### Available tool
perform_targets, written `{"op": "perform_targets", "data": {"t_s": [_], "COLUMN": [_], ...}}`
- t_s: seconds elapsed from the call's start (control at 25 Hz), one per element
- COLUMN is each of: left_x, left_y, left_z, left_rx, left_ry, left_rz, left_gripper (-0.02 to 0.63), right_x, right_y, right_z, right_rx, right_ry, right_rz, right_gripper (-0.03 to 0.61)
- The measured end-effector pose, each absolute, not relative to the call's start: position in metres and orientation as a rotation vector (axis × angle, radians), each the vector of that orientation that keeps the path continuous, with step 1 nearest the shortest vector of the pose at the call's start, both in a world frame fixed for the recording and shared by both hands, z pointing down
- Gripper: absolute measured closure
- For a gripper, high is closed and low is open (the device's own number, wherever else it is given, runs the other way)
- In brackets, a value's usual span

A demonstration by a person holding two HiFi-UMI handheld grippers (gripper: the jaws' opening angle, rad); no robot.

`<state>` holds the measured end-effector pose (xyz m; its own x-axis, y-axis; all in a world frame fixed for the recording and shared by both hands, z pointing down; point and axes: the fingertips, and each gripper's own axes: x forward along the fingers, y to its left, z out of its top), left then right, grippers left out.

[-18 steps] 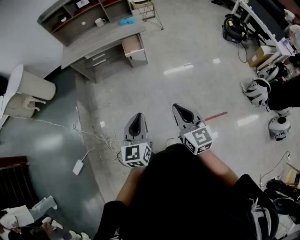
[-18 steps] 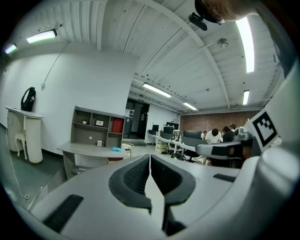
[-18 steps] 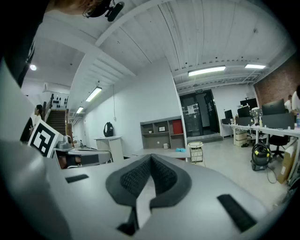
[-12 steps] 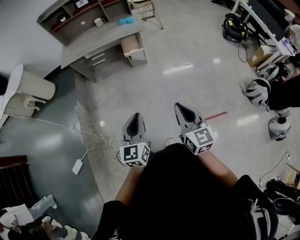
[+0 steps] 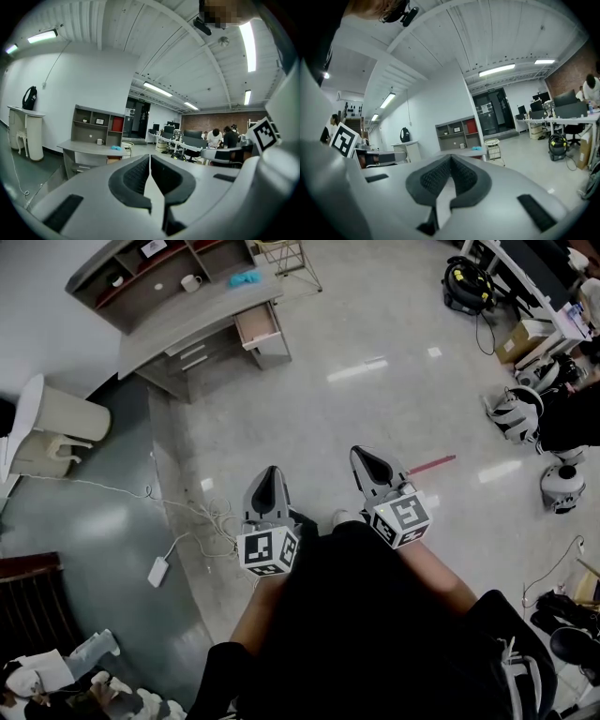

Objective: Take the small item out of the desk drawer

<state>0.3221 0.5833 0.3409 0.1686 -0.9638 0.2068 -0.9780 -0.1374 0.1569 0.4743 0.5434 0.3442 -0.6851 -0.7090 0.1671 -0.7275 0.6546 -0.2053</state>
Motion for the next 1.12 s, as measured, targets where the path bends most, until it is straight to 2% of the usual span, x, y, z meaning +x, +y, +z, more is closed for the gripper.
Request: {"op": "perform_targets", "data": {"t_s": [0.52,0.88,1.12], "left_x": [0.283,0.239,0.181], "left_y": [0.527,0.404,0.305], "left_z": [0.367,0.391,0.388], "left_rx": [2.134,2.137,2.09], "left_ry": [-1.86,-1.777,-1.728], "left_rz": [0.109,0.071,-0.024], "left_gripper": [0.598,0.598,0.598], "right_x": [0.44,0.39,0.335], "right_y": [0.497,0.394,0.299], "right_z": [0.371,0.392,0.389], "right_rx": [1.134,1.123,1.118], "right_ry": [-2.724,-2.633,-2.604], "right_rz": [0.372,0.372,0.365], "right_gripper": [0.578,0.578,0.578]}}
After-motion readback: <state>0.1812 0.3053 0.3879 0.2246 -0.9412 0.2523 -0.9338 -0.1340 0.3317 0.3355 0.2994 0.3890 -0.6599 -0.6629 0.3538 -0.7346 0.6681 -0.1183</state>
